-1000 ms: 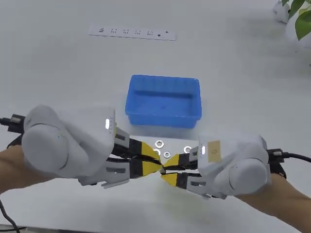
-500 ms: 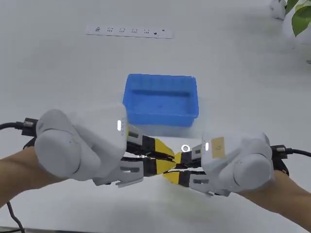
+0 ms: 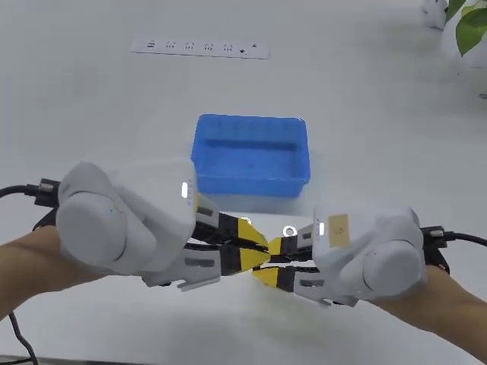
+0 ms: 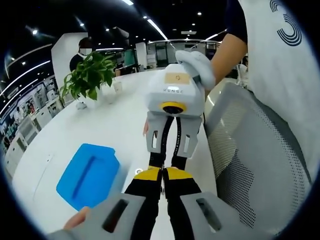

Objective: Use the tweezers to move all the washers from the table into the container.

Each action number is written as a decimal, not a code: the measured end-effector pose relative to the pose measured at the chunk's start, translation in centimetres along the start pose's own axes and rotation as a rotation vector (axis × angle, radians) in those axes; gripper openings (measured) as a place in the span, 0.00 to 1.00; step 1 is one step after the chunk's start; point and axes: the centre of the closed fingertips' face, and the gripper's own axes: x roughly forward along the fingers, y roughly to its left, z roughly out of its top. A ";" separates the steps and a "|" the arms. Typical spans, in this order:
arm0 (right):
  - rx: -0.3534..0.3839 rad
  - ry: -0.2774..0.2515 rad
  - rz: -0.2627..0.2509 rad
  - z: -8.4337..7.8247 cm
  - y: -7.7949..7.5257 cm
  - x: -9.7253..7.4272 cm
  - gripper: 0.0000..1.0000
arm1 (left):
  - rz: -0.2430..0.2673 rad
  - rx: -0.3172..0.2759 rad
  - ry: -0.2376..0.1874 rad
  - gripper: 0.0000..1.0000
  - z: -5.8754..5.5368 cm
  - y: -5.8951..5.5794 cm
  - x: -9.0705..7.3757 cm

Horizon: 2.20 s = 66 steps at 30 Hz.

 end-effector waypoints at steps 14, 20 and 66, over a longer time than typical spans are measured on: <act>0.007 0.004 0.015 -0.3 0.0 -0.3 0.08 | -0.029 -0.001 0.000 0.07 -0.1 0.0 0.2; 0.007 0.002 0.021 -0.3 0.1 -0.2 0.08 | -0.054 0.015 -0.003 0.06 0.2 -0.3 0.6; -0.030 -0.041 0.029 3.5 -2.0 4.1 0.11 | 0.079 -0.070 0.025 0.06 -3.2 2.7 -4.9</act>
